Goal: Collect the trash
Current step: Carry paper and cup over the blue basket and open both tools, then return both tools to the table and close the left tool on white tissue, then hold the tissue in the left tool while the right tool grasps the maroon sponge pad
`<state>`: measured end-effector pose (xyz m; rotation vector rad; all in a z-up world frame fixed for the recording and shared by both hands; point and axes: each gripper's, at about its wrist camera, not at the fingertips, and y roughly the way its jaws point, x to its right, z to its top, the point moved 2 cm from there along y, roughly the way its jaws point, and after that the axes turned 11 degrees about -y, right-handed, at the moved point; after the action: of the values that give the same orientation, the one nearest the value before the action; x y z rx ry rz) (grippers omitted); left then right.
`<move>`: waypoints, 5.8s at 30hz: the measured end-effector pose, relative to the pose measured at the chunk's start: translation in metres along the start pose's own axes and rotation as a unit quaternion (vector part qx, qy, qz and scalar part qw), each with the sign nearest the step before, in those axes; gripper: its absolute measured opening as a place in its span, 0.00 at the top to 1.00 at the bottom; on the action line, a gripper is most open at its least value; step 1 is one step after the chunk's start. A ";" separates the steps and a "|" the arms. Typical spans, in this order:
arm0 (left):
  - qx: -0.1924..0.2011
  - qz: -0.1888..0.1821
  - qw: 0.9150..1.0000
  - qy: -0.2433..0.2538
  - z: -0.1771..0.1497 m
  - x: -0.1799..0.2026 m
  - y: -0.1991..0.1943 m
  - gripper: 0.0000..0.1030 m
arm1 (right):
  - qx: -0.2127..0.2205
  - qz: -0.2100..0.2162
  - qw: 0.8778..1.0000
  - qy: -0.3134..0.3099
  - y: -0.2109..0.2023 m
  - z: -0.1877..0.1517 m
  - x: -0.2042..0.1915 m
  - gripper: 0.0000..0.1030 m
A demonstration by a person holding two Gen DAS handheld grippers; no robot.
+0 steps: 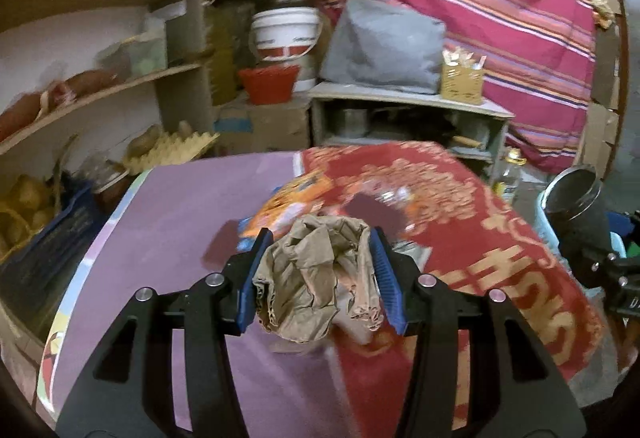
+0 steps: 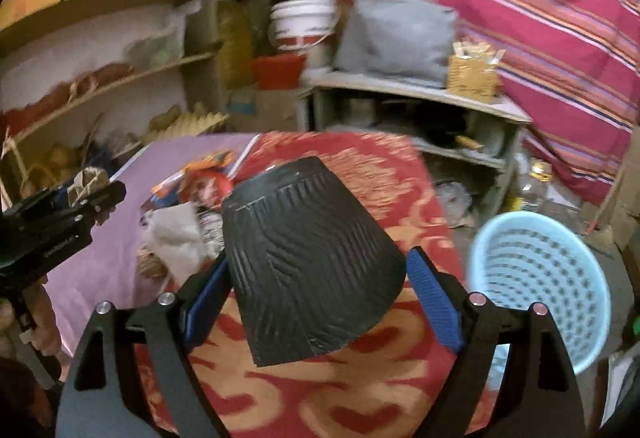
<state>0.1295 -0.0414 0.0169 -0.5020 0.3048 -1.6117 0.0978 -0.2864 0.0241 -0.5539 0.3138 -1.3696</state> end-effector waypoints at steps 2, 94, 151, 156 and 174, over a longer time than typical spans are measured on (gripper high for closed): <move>0.003 -0.014 1.000 0.012 0.001 0.022 -0.001 0.53 | 0.003 -0.019 1.000 0.009 -0.010 -0.004 0.019 0.18; 0.016 0.071 0.994 -0.080 0.034 -0.034 -0.003 0.05 | 0.032 -0.055 0.998 0.007 -0.023 -0.001 0.033 0.10; -0.053 0.039 0.996 -0.063 0.030 -0.106 0.074 0.82 | -0.066 -0.013 0.994 -0.088 0.154 0.039 -0.119 0.10; -0.058 0.063 0.995 -0.059 0.029 -0.119 0.087 0.82 | -0.090 -0.005 0.992 -0.086 0.180 0.028 -0.129 0.10; -0.075 0.083 0.992 -0.052 0.020 -0.126 0.100 0.82 | -0.113 0.008 0.986 -0.121 0.203 0.029 -0.144 0.53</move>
<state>0.2327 0.0739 -0.0312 -0.6566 0.3810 -1.4031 0.2550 -0.1195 -0.0769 -0.8968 0.2760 -1.2419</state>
